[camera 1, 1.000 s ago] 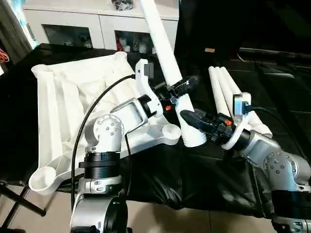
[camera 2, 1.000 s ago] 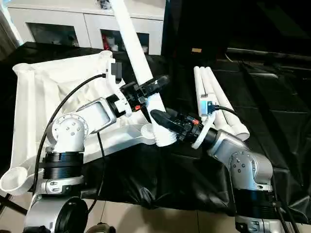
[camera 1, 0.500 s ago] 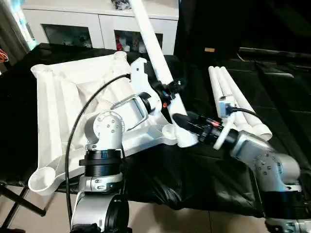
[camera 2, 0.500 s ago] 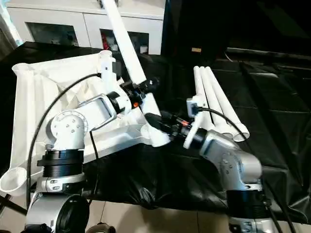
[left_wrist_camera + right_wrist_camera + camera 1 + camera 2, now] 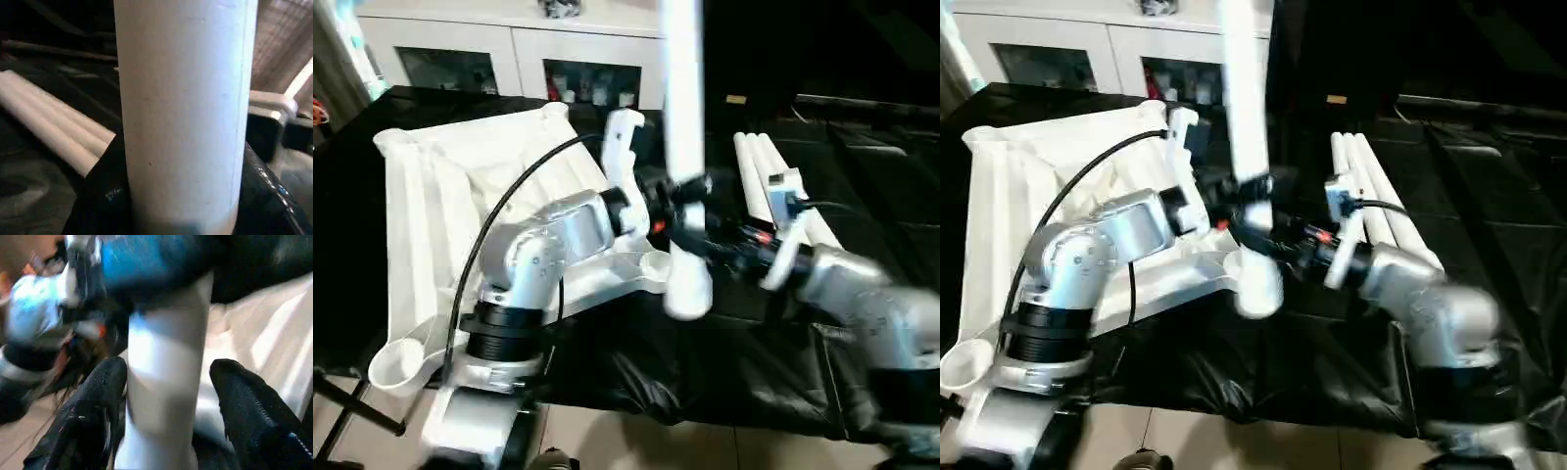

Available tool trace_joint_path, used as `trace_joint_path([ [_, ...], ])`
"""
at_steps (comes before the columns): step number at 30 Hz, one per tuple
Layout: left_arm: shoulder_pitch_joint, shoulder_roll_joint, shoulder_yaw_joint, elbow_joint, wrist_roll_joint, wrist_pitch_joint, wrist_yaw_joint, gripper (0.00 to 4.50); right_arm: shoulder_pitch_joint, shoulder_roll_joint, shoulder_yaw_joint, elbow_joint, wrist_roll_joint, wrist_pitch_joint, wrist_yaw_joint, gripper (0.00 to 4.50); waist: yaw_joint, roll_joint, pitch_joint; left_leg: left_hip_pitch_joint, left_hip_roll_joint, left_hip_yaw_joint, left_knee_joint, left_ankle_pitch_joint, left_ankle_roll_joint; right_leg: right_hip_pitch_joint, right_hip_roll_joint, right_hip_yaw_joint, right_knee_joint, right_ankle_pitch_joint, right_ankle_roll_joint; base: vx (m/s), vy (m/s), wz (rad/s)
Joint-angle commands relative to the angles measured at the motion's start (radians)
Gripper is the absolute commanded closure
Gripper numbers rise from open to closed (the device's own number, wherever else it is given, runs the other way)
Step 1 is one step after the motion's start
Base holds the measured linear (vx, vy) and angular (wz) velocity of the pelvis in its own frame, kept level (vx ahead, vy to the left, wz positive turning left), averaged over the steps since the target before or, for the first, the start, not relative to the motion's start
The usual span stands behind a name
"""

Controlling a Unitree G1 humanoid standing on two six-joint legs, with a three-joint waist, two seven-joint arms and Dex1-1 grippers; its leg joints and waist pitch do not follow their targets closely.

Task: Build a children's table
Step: Pick table leg

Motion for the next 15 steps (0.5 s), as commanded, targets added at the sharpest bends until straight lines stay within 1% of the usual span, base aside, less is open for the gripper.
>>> trace_joint_path([
  [1, -0.031, 0.007, -0.015, -0.017, -0.021, -0.024, -0.064, 2.57, -0.022, -0.020, 0.023, 0.006, 0.014, 0.024, 0.056, 1.48, 0.002, -0.010, -0.070, 0.026, 0.022, -0.005, -0.057, -0.092, 0.012, 0.050, -0.069, 0.037, -0.074, 0.039, -0.206, 0.000, 0.000, 0.00],
  [2, -0.034, 0.009, -0.014, -0.014, -0.028, -0.028, -0.082, 2.57, -0.025, -0.032, 0.029, 0.005, 0.017, 0.029, 0.076, 1.48, 0.001, -0.011, -0.070, 0.027, 0.022, -0.005, -0.056, -0.091, 0.018, 0.049, -0.069, 0.037, -0.073, 0.036, -0.217, 0.000, 0.000, 0.00],
  [3, -0.040, 0.010, -0.009, -0.009, -0.039, -0.032, -0.102, 2.57, -0.030, -0.046, 0.036, 0.005, 0.021, 0.033, 0.102, 1.48, 0.002, -0.010, -0.071, 0.028, 0.023, -0.004, -0.055, -0.091, 0.019, 0.049, -0.069, 0.036, -0.073, 0.035, -0.220, 0.000, 0.000, 0.00],
  [4, -0.044, 0.012, -0.009, -0.007, -0.045, -0.037, -0.116, 2.57, -0.033, -0.055, 0.042, 0.005, 0.022, 0.035, 0.120, 1.48, 0.002, -0.013, -0.071, 0.028, 0.024, -0.004, -0.055, -0.090, 0.021, 0.049, -0.070, 0.037, -0.073, 0.036, -0.227, 0.000, 0.000, 0.00],
  [5, -0.050, 0.011, -0.005, -0.005, -0.057, -0.042, -0.137, 2.57, -0.039, -0.067, 0.050, 0.004, 0.023, 0.037, 0.147, 1.48, 0.002, -0.015, -0.070, 0.028, 0.024, -0.003, -0.055, -0.093, 0.025, 0.049, -0.070, 0.037, -0.073, 0.030, -0.230, 0.000, 0.000, 0.00],
  [7, -0.055, 0.010, -0.008, -0.004, -0.065, -0.047, -0.155, 2.57, -0.049, -0.074, 0.060, 0.012, 0.019, 0.035, 0.161, 1.48, 0.004, -0.015, -0.070, 0.028, 0.024, -0.003, -0.054, -0.093, 0.028, 0.049, -0.071, 0.037, -0.073, 0.022, -0.233, 0.000, 0.000, 0.00],
  [9, -0.059, 0.002, -0.004, -0.001, -0.072, -0.046, -0.162, 2.57, -0.059, -0.075, 0.071, 0.022, 0.014, 0.030, 0.167, 1.76, 0.003, -0.016, -0.071, 0.027, 0.024, -0.003, -0.053, -0.084, 0.030, 0.049, -0.071, 0.037, -0.070, 0.027, -0.239, 0.000, 0.000, 0.00],
  [11, -0.058, -0.008, 0.000, 0.000, -0.077, -0.045, -0.164, 2.57, -0.062, -0.071, 0.084, 0.026, 0.002, 0.021, 0.172, 1.82, 0.003, -0.017, -0.072, 0.027, 0.024, -0.002, -0.051, -0.083, 0.033, 0.049, -0.071, 0.037, -0.070, 0.028, -0.243, 0.000, 0.000, 0.00],
  [12, -0.056, -0.010, -0.002, -0.002, -0.076, -0.046, -0.166, 2.57, -0.063, -0.068, 0.090, 0.027, -0.003, 0.019, 0.173, 1.95, 0.004, -0.017, -0.071, 0.027, 0.024, -0.003, -0.052, -0.084, 0.033, 0.049, -0.071, 0.037, -0.071, 0.025, -0.242, 0.000, 0.000, 0.00],
  [13, -0.056, -0.010, -0.003, -0.002, -0.077, -0.046, -0.168, 2.57, -0.063, -0.067, 0.092, 0.027, -0.005, 0.018, 0.174, 1.95, 0.003, -0.017, -0.071, 0.026, 0.024, -0.003, -0.051, -0.083, 0.034, 0.050, -0.071, 0.037, -0.070, 0.025, -0.241, 0.000, 0.000, 0.00],
  [15, -0.055, -0.011, -0.005, -0.002, -0.077, -0.044, -0.171, 2.57, -0.063, -0.067, 0.100, 0.025, -0.011, 0.017, 0.178, 2.21, 0.004, -0.017, -0.071, 0.027, 0.024, -0.003, -0.051, -0.082, 0.034, 0.049, -0.071, 0.037, -0.070, 0.017, -0.239, 0.000, 0.000, 0.00],
])
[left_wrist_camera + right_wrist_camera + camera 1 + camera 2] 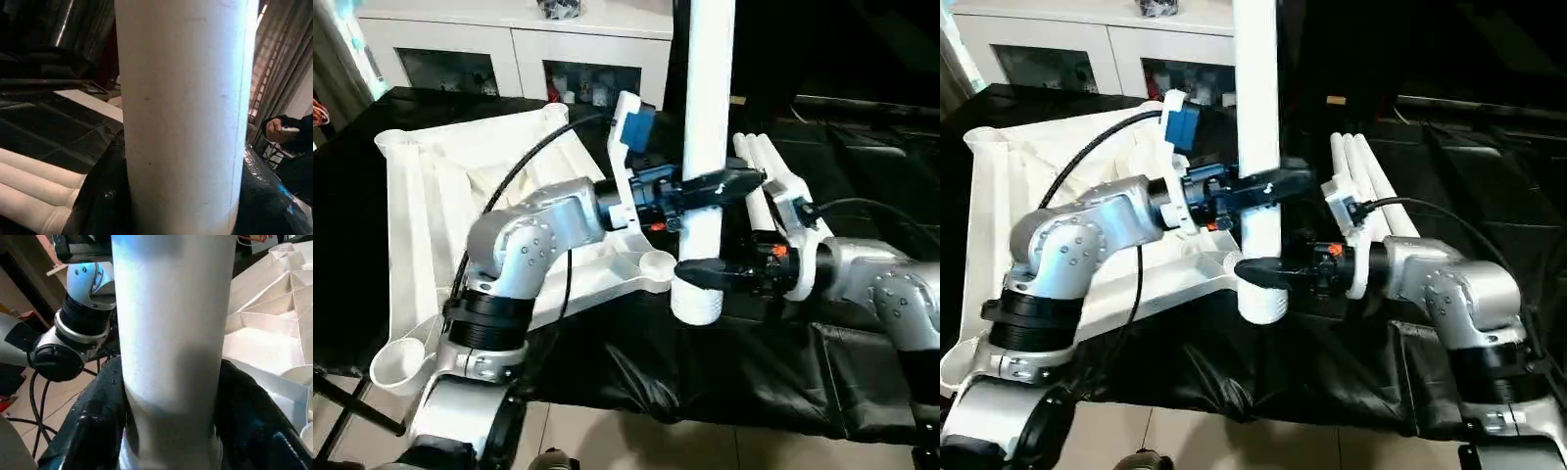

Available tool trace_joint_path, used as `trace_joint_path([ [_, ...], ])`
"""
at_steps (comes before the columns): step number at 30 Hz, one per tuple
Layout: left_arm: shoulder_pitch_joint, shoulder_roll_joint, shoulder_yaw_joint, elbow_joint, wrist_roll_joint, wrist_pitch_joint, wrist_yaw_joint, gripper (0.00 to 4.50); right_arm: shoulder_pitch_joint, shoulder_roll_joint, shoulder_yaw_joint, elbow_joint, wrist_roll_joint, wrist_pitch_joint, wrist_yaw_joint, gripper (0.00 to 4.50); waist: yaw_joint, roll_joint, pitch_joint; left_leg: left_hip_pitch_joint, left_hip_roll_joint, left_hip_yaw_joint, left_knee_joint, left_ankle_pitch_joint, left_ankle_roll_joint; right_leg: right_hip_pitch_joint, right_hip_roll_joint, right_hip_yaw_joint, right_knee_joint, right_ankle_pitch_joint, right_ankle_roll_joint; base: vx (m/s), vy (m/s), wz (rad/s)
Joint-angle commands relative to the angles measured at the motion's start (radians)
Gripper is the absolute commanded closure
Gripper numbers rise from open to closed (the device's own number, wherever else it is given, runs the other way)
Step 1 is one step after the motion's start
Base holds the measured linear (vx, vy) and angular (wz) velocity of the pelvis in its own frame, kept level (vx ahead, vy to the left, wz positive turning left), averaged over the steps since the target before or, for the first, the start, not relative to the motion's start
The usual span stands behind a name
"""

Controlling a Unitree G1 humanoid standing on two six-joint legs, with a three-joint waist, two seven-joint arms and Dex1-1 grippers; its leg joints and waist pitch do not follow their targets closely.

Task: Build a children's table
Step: Pick table leg

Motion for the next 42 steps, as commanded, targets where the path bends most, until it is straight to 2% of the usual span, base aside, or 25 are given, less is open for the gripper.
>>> trace_joint_path([
  [1, -0.017, -0.004, -0.007, -0.009, -0.015, -0.005, -0.017, 2.57, -0.011, -0.005, 0.012, -0.001, -0.012, -0.009, 0.003, 2.27, 0.003, -0.016, -0.072, 0.028, 0.025, -0.004, -0.054, -0.080, 0.033, 0.049, -0.070, 0.036, -0.072, 0.020, -0.239, 0.000, 0.000, 0.00],
  [5, -0.013, 0.003, -0.010, -0.011, -0.024, 0.000, -0.027, 2.57, -0.011, -0.001, 0.012, -0.001, -0.016, -0.017, -0.009, 2.52, 0.003, -0.017, -0.073, 0.027, 0.024, -0.004, -0.053, -0.078, 0.033, 0.049, -0.070, 0.037, -0.072, 0.023, -0.239, 0.000, 0.000, 0.00],
  [8, -0.008, -0.002, 0.002, -0.016, -0.025, -0.001, -0.013, 2.57, -0.004, 0.018, 0.003, -0.007, -0.024, -0.029, -0.046, 2.54, 0.003, -0.016, -0.073, 0.027, 0.024, -0.004, -0.052, -0.074, 0.036, 0.048, -0.069, 0.036, -0.070, 0.034, -0.242, 0.000, 0.000, 0.00],
  [10, -0.006, -0.006, 0.007, -0.017, -0.019, -0.006, 0.003, 2.01, 0.001, 0.030, -0.002, -0.012, -0.028, -0.033, -0.066, 2.55, 0.003, -0.014, -0.073, 0.027, 0.024, -0.004, -0.052, -0.078, 0.034, 0.048, -0.070, 0.036, -0.070, 0.027, -0.243, 0.000, 0.000, 0.00],
  [11, -0.005, -0.016, 0.015, -0.008, 0.010, -0.020, 0.058, 1.87, 0.008, 0.047, -0.006, -0.021, -0.034, -0.042, -0.098, 2.55, 0.002, -0.014, -0.073, 0.027, 0.024, -0.004, -0.052, -0.081, 0.029, 0.047, -0.070, 0.037, -0.070, 0.027, -0.242, 0.000, 0.000, 0.00],
  [13, -0.008, -0.025, 0.022, 0.005, 0.034, -0.027, 0.107, 1.87, 0.013, 0.059, -0.009, -0.028, -0.039, -0.048, -0.121, 2.56, 0.002, -0.015, -0.073, 0.028, 0.024, -0.005, -0.053, -0.082, 0.024, 0.048, -0.069, 0.036, -0.070, 0.028, -0.241, 0.000, 0.000, 0.00],
  [14, -0.002, -0.031, 0.016, -0.002, 0.091, -0.037, 0.194, 1.85, 0.024, 0.097, -0.018, -0.048, -0.068, -0.073, -0.208, 2.56, 0.002, -0.013, -0.072, 0.028, 0.026, -0.005, -0.053, -0.086, 0.018, 0.047, -0.070, 0.037, -0.073, 0.023, -0.234, 0.000, 0.000, 0.00],
  [15, -0.002, -0.031, 0.016, -0.002, 0.091, -0.037, 0.194, 1.78, 0.024, 0.097, -0.018, -0.048, -0.068, -0.073, -0.208, 2.57, 0.002, -0.013, -0.073, 0.028, 0.027, -0.006, -0.054, -0.085, 0.013, 0.046, -0.070, 0.037, -0.071, 0.023, -0.230, 0.000, 0.000, 0.00],
  [17, -0.012, -0.075, 0.053, 0.008, 0.137, 0.003, 0.372, 1.60, 0.028, 0.153, -0.030, -0.062, -0.100, -0.071, -0.334, 2.57, -0.001, -0.014, -0.073, 0.028, 0.025, -0.007, -0.055, -0.087, 0.001, 0.047, -0.069, 0.037, -0.070, 0.020, -0.221, 0.000, 0.000, 0.00],
  [18, -0.014, -0.082, 0.060, 0.010, 0.141, 0.008, 0.396, 1.57, 0.029, 0.160, -0.031, -0.063, -0.106, -0.074, -0.349, 2.57, -0.003, -0.015, -0.072, 0.028, 0.025, -0.007, -0.056, -0.088, -0.001, 0.047, -0.069, 0.037, -0.072, 0.014, -0.220, 0.000, 0.000, 0.00],
  [21, -0.019, -0.105, 0.069, 0.012, 0.189, 0.013, 0.489, 1.57, 0.032, 0.198, -0.032, -0.073, -0.124, -0.093, -0.399, 2.57, 0.000, -0.016, -0.072, 0.028, 0.023, -0.006, -0.055, -0.094, -0.003, 0.046, -0.069, 0.038, -0.077, -0.013, -0.207, 0.000, 0.000, 0.00],
  [22, -0.019, -0.105, 0.069, 0.012, 0.189, 0.013, 0.489, 1.83, 0.032, 0.198, -0.032, -0.073, -0.124, -0.093, -0.399, 2.57, 0.000, -0.016, -0.072, 0.028, 0.024, -0.006, -0.056, -0.093, -0.003, 0.047, -0.069, 0.038, -0.076, -0.011, -0.203, 0.000, 0.000, 0.00],
  [25, -0.008, -0.162, 0.103, -0.006, 0.165, 0.009, 0.567, 1.96, 0.034, 0.235, -0.031, -0.087, -0.140, -0.100, -0.465, 2.57, 0.000, -0.018, -0.072, 0.026, 0.022, -0.005, -0.055, -0.084, -0.001, 0.047, -0.069, 0.038, -0.075, 0.012, -0.204, 0.000, 0.000, 0.00],
  [26, -0.003, -0.169, 0.100, -0.016, 0.171, 0.006, 0.584, 2.16, 0.034, 0.244, -0.033, -0.092, -0.141, -0.097, -0.482, 2.57, 0.000, -0.018, -0.072, 0.026, 0.022, -0.006, -0.055, -0.081, 0.002, 0.047, -0.069, 0.038, -0.075, 0.017, -0.204, 0.000, 0.000, 0.00],
  [33, 0.016, -0.190, 0.101, -0.046, 0.158, -0.013, 0.583, 2.52, 0.032, 0.255, -0.020, -0.098, -0.170, -0.115, -0.516, 2.57, -0.001, -0.020, -0.069, 0.027, 0.023, -0.006, -0.058, -0.099, -0.003, 0.044, -0.068, 0.038, -0.081, -0.029, -0.177, 0.000, 0.000, 0.00],
  [35, 0.022, -0.194, 0.106, -0.067, 0.123, -0.003, 0.555, 2.52, 0.028, 0.252, -0.028, -0.092, -0.146, -0.088, -0.505, 2.57, -0.002, -0.021, -0.069, 0.026, 0.023, -0.006, -0.058, -0.096, -0.004, 0.044, -0.068, 0.038, -0.079, -0.018, -0.176, 0.000, 0.000, 0.00],
  [36, 0.023, -0.194, 0.107, -0.067, 0.122, -0.003, 0.555, 2.52, 0.028, 0.252, -0.028, -0.092, -0.144, -0.087, -0.505, 2.01, -0.002, -0.021, -0.069, 0.026, 0.023, -0.006, -0.058, -0.096, -0.004, 0.044, -0.068, 0.038, -0.079, -0.018, -0.176, 0.000, 0.000, 0.00],
  [37, 0.028, -0.185, 0.096, -0.072, 0.119, -0.003, 0.534, 2.53, 0.026, 0.244, -0.033, -0.094, -0.130, -0.072, -0.491, 1.87, -0.002, -0.022, -0.069, 0.027, 0.022, -0.006, -0.058, -0.097, -0.002, 0.044, -0.067, 0.039, -0.080, -0.020, -0.175, 0.000, 0.000, 0.00],
  [39, 0.037, -0.168, 0.076, -0.074, 0.126, -0.004, 0.514, 2.54, 0.023, 0.220, -0.034, -0.101, -0.113, -0.054, -0.459, 1.87, -0.001, -0.020, -0.069, 0.026, 0.022, -0.006, -0.058, -0.097, 0.000, 0.045, -0.068, 0.039, -0.079, -0.020, -0.173, 0.000, 0.000, 0.00],
  [40, 0.041, -0.156, 0.066, -0.074, 0.125, -0.002, 0.493, 2.54, 0.021, 0.200, -0.028, -0.102, -0.114, -0.050, -0.437, 1.80, 0.000, -0.023, -0.068, 0.026, 0.022, -0.005, -0.058, -0.098, 0.002, 0.045, -0.067, 0.039, -0.080, -0.023, -0.171, 0.000, 0.000, 0.00],
  [41, 0.042, -0.152, 0.062, -0.074, 0.124, -0.001, 0.486, 2.56, 0.021, 0.193, -0.026, -0.102, -0.116, -0.049, -0.430, 1.69, 0.001, -0.021, -0.069, 0.026, 0.023, -0.005, -0.057, -0.094, 0.003, 0.044, -0.067, 0.040, -0.079, -0.017, -0.169, 0.000, 0.000, 0.00],
  [42, 0.048, -0.131, 0.040, -0.078, 0.121, -0.002, 0.439, 2.58, 0.016, 0.148, -0.004, -0.099, -0.128, -0.051, -0.376, 1.62, -0.001, -0.024, -0.068, 0.026, 0.023, -0.004, -0.057, -0.092, 0.003, 0.044, -0.067, 0.040, -0.079, -0.016, -0.169, 0.000, 0.000, 0.00],
])
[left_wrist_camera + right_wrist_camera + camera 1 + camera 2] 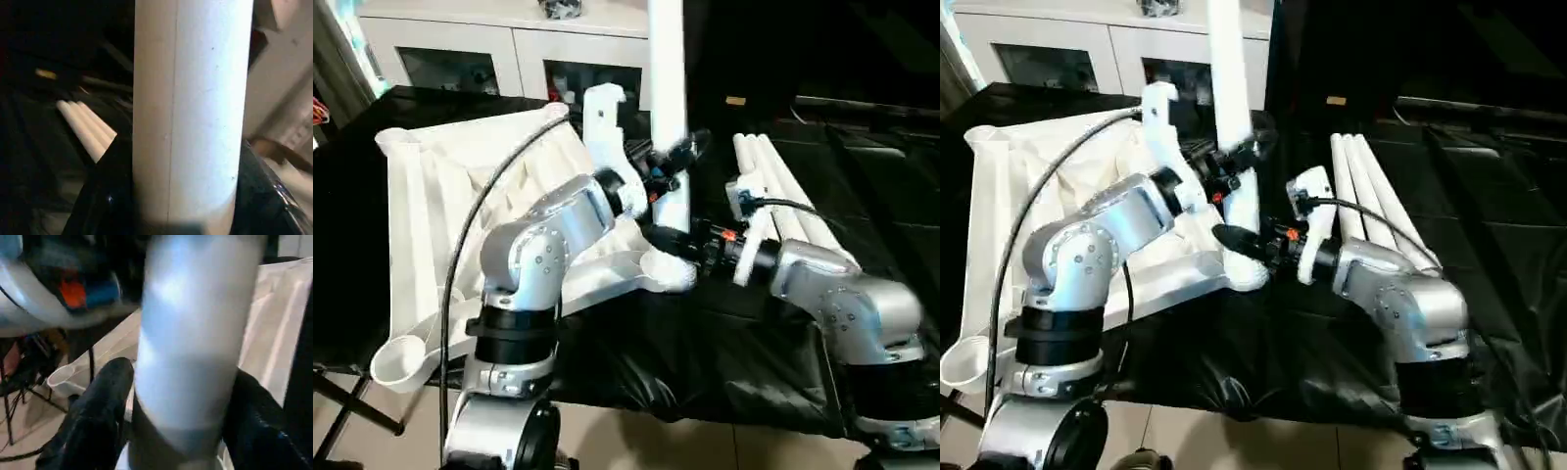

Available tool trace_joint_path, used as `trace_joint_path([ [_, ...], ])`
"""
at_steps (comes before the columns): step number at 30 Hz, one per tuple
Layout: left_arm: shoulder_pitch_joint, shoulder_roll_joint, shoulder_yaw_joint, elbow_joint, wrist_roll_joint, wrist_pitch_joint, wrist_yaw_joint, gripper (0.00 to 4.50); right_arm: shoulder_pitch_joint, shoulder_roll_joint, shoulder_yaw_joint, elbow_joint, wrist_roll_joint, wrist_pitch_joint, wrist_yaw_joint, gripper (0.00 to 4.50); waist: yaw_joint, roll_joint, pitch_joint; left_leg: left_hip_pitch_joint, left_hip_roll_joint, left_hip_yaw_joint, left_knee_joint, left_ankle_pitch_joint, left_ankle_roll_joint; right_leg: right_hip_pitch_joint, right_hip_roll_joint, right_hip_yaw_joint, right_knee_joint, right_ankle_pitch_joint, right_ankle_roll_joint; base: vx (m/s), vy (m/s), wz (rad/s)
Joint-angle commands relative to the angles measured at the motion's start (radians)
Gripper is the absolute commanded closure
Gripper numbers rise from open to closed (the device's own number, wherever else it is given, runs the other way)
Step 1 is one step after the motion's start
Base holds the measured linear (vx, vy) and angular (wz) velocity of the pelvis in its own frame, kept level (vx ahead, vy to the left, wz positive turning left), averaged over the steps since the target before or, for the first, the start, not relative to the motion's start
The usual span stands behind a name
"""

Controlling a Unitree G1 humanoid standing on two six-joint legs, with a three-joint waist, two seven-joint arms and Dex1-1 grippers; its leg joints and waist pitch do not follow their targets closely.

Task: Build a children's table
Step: Pick table leg

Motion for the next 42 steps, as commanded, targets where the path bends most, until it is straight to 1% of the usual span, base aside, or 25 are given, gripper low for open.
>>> trace_joint_path([
  [1, -0.003, 0.013, -0.034, -0.020, -0.017, 0.006, -0.049, 2.60, -0.015, -0.038, 0.017, -0.019, -0.005, 0.010, 0.049, 1.59, 0.001, -0.017, -0.072, 0.028, 0.024, -0.004, -0.059, -0.094, 0.002, 0.045, -0.067, 0.039, -0.083, -0.024, -0.168, 0.000, 0.000, 0.00],
  [2, 0.003, 0.029, -0.054, -0.030, -0.020, -0.010, -0.101, 2.61, -0.022, -0.067, 0.022, -0.013, 0.003, 0.023, 0.088, 1.59, 0.000, -0.019, -0.070, 0.026, 0.022, -0.004, -0.059, -0.099, 0.001, 0.046, -0.068, 0.040, -0.083, -0.035, -0.166, 0.000, 0.000, 0.00],
  [3, 0.007, 0.033, -0.060, -0.038, -0.026, -0.019, -0.129, 2.61, -0.026, -0.076, 0.022, -0.010, 0.008, 0.028, 0.102, 1.59, 0.001, -0.019, -0.070, 0.026, 0.022, -0.004, -0.059, -0.100, 0.001, 0.046, -0.068, 0.040, -0.084, -0.037, -0.167, 0.000, 0.000, 0.00],
  [5, 0.009, 0.042, -0.065, -0.047, -0.041, 0.007, -0.150, 2.61, -0.035, -0.094, 0.024, -0.001, 0.018, 0.044, 0.130, 1.59, -0.001, -0.019, -0.070, 0.025, 0.023, -0.004, -0.058, -0.090, 0.007, 0.046, -0.068, 0.039, -0.081, -0.023, -0.178, 0.000, 0.000, 0.00],
  [6, 0.009, 0.048, -0.071, -0.046, -0.040, 0.005, -0.164, 2.61, -0.037, -0.109, 0.034, 0.000, 0.016, 0.044, 0.152, 1.59, -0.003, -0.021, -0.071, 0.025, 0.023, -0.004, -0.057, -0.089, 0.009, 0.047, -0.067, 0.039, -0.080, -0.017, -0.180, 0.000, 0.000, 0.00],
  [8, 0.010, 0.064, -0.085, -0.045, -0.038, -0.001, -0.192, 2.61, -0.038, -0.143, 0.059, 0.000, 0.014, 0.046, 0.193, 1.59, -0.003, -0.022, -0.071, 0.025, 0.023, -0.003, -0.056, -0.083, 0.017, 0.047, -0.069, 0.039, -0.080, -0.014, -0.185, 0.000, 0.000, 0.00],
  [9, 0.010, 0.064, -0.085, -0.045, -0.038, -0.001, -0.192, 2.61, -0.038, -0.143, 0.059, 0.000, 0.014, 0.046, 0.193, 1.59, -0.001, -0.021, -0.071, 0.026, 0.023, -0.004, -0.055, -0.081, 0.017, 0.047, -0.069, 0.039, -0.079, -0.013, -0.186, 0.000, 0.000, 0.00],
  [12, 0.012, 0.085, -0.103, -0.051, -0.050, -0.010, -0.238, 2.61, -0.046, -0.167, 0.069, 0.021, 0.015, 0.053, 0.223, 1.59, -0.003, -0.025, -0.070, 0.027, 0.022, -0.003, -0.056, -0.084, 0.020, 0.046, -0.068, 0.039, -0.080, -0.023, -0.193, 0.000, 0.000, 0.00],
  [13, 0.012, 0.086, -0.104, -0.053, -0.056, -0.005, -0.244, 2.61, -0.047, -0.170, 0.073, 0.024, 0.014, 0.053, 0.230, 1.59, -0.002, -0.023, -0.070, 0.027, 0.024, -0.002, -0.056, -0.085, 0.019, 0.045, -0.068, 0.039, -0.080, -0.026, -0.195, 0.000, 0.000, 0.00],
  [14, 0.014, 0.089, -0.109, -0.058, -0.057, -0.003, -0.254, 2.61, -0.049, -0.175, 0.078, 0.030, 0.009, 0.056, 0.241, 1.59, -0.003, -0.024, -0.070, 0.026, 0.023, -0.002, -0.055, -0.085, 0.019, 0.046, -0.068, 0.039, -0.079, -0.024, -0.197, 0.000, 0.000, 0.00],
  [17, 0.020, 0.084, -0.106, -0.061, -0.065, 0.011, -0.258, 2.61, -0.051, -0.181, 0.088, 0.039, 0.003, 0.054, 0.261, 1.59, -0.003, -0.025, -0.071, 0.026, 0.023, -0.002, -0.054, -0.077, 0.023, 0.047, -0.068, 0.039, -0.076, -0.007, -0.203, 0.000, 0.000, 0.00],
  [20, 0.023, 0.090, -0.118, -0.066, -0.063, 0.006, -0.267, 2.61, -0.057, -0.176, 0.081, 0.049, 0.010, 0.055, 0.263, 1.59, -0.002, -0.027, -0.072, 0.026, 0.024, -0.002, -0.053, -0.071, 0.026, 0.047, -0.067, 0.039, -0.076, 0.000, -0.207, 0.000, 0.000, 0.00],
  [27, 0.026, 0.082, -0.115, -0.067, -0.075, 0.002, -0.267, 2.61, -0.053, -0.166, 0.085, 0.056, 0.015, 0.064, 0.267, 1.59, -0.002, -0.028, -0.072, 0.026, 0.024, -0.002, -0.053, -0.073, 0.026, 0.047, -0.068, 0.039, -0.075, -0.004, -0.208, 0.000, 0.000, 0.00],
  [31, 0.028, 0.083, -0.121, -0.071, -0.082, 0.003, -0.279, 2.61, -0.046, -0.158, 0.085, 0.054, 0.021, 0.070, 0.269, 1.59, -0.001, -0.025, -0.072, 0.027, 0.024, -0.002, -0.053, -0.073, 0.024, 0.046, -0.068, 0.039, -0.075, -0.003, -0.208, 0.000, 0.000, 0.00],
  [32, 0.027, 0.083, -0.122, -0.072, -0.083, 0.004, -0.279, 2.61, -0.044, -0.156, 0.085, 0.054, 0.022, 0.071, 0.269, 1.75, -0.002, -0.026, -0.073, 0.027, 0.024, -0.002, -0.053, -0.071, 0.025, 0.047, -0.068, 0.039, -0.074, 0.005, -0.210, 0.000, 0.000, 0.00],
  [34, 0.027, 0.083, -0.122, -0.073, -0.084, 0.005, -0.280, 2.61, -0.043, -0.155, 0.083, 0.054, 0.025, 0.074, 0.269, 1.91, -0.002, -0.027, -0.073, 0.027, 0.023, -0.002, -0.053, -0.066, 0.027, 0.047, -0.067, 0.039, -0.072, 0.014, -0.212, 0.000, 0.000, 0.00],
  [35, 0.028, 0.084, -0.123, -0.074, -0.087, 0.006, -0.281, 2.61, -0.042, -0.154, 0.082, 0.054, 0.027, 0.077, 0.269, 1.93, -0.001, -0.026, -0.074, 0.027, 0.023, -0.002, -0.052, -0.066, 0.028, 0.048, -0.068, 0.039, -0.072, 0.017, -0.214, 0.000, 0.000, 0.00],
  [37, 0.028, 0.083, -0.122, -0.075, -0.090, 0.008, -0.282, 2.61, -0.040, -0.152, 0.079, 0.055, 0.031, 0.080, 0.270, 2.15, -0.002, -0.027, -0.073, 0.026, 0.024, -0.002, -0.052, -0.069, 0.028, 0.048, -0.068, 0.039, -0.073, 0.016, -0.215, 0.000, 0.000, 0.00],
  [38, 0.028, 0.083, -0.121, -0.075, -0.092, 0.009, -0.283, 2.61, -0.040, -0.150, 0.076, 0.057, 0.035, 0.083, 0.271, 2.28, -0.001, -0.025, -0.073, 0.027, 0.024, -0.002, -0.052, -0.069, 0.027, 0.048, -0.067, 0.038, -0.073, 0.013, -0.215, 0.000, 0.000, 0.00],
  [42, 0.027, 0.086, -0.122, -0.074, -0.093, 0.009, -0.292, 2.61, -0.038, -0.150, 0.076, 0.060, 0.035, 0.083, 0.274, 2.57, -0.001, -0.025, -0.074, 0.027, 0.023, -0.002, -0.052, -0.069, 0.024, 0.048, -0.067, 0.039, -0.072, 0.018, -0.215, 0.000, 0.000, 0.00],
])
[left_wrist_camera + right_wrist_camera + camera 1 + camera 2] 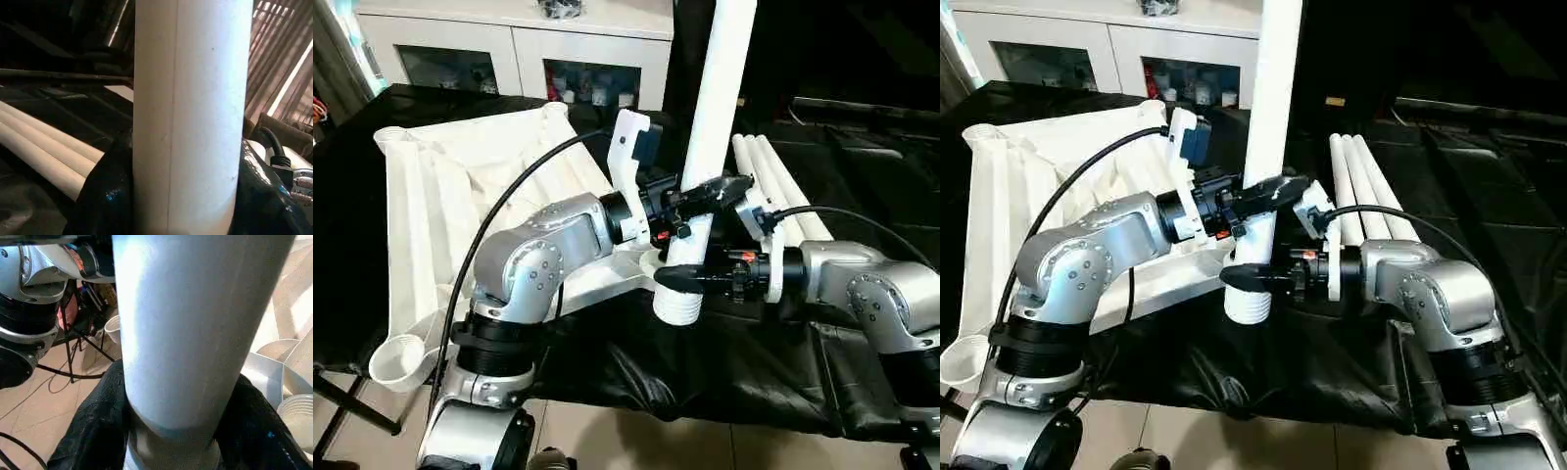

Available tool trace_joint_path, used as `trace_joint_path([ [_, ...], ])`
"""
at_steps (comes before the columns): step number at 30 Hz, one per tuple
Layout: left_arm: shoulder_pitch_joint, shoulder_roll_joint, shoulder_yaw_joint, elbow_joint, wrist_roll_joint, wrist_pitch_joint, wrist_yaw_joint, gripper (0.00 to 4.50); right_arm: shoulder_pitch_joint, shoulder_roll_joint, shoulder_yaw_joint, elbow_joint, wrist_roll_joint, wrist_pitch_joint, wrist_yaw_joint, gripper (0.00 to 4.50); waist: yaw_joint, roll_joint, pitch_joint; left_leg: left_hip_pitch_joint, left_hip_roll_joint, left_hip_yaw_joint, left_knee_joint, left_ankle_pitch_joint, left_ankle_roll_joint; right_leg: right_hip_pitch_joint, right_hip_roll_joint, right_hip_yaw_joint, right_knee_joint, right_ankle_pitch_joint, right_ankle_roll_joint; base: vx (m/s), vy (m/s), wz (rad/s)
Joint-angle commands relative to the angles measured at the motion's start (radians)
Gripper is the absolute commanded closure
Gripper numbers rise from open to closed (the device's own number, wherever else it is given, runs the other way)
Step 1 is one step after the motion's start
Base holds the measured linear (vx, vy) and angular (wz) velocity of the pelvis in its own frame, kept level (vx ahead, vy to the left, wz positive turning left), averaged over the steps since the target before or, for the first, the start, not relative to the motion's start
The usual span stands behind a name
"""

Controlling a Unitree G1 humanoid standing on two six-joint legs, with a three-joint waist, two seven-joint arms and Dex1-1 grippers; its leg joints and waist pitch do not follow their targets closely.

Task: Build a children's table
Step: Pick table leg

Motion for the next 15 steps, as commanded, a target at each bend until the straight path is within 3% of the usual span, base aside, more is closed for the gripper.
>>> trace_joint_path([
  [1, -0.005, -0.007, -0.021, -0.032, -0.033, 0.006, -0.032, 2.61, 0.002, 0.001, -0.011, 0.011, 0.000, 0.009, -0.001, 2.57, 0.001, -0.019, -0.074, 0.026, 0.023, -0.003, -0.053, -0.072, 0.022, 0.048, -0.068, 0.038, -0.075, 0.013, -0.215, 0.000, 0.000, 0.00],
  [8, 0.000, 0.000, -0.033, -0.036, -0.020, 0.006, -0.032, 2.61, 0.003, 0.002, -0.014, 0.012, 0.012, 0.012, -0.004, 2.60, 0.001, -0.018, -0.076, 0.027, 0.023, -0.003, -0.053, -0.065, 0.025, 0.049, -0.067, 0.038, -0.073, 0.027, -0.218, 0.000, 0.000, 0.00],
  [11, -0.004, -0.002, -0.030, -0.018, 0.001, -0.001, -0.010, 1.92, 0.006, 0.003, -0.016, 0.010, 0.013, 0.012, -0.004, 2.60, 0.001, -0.018, -0.075, 0.027, 0.023, -0.003, -0.053, -0.068, 0.024, 0.048, -0.067, 0.038, -0.073, 0.022, -0.218, 0.000, 0.000, 0.00],
  [14, -0.006, -0.015, -0.003, -0.014, -0.016, -0.013, -0.008, 1.89, 0.009, 0.006, -0.021, 0.010, 0.013, 0.010, -0.008, 2.60, 0.002, -0.016, -0.076, 0.027, 0.024, -0.004, -0.052, -0.068, 0.022, 0.049, -0.067, 0.038, -0.074, 0.027, -0.221, 0.000, 0.000, 0.00],
  [15, -0.016, -0.038, 0.035, -0.006, -0.027, -0.049, 0.009, 1.74, 0.013, 0.011, -0.027, 0.007, 0.016, 0.011, -0.014, 2.60, 0.003, -0.008, -0.076, 0.026, 0.024, -0.005, -0.053, -0.069, 0.020, 0.049, -0.067, 0.038, -0.073, 0.031, -0.223, 0.000, 0.000, 0.00],
])
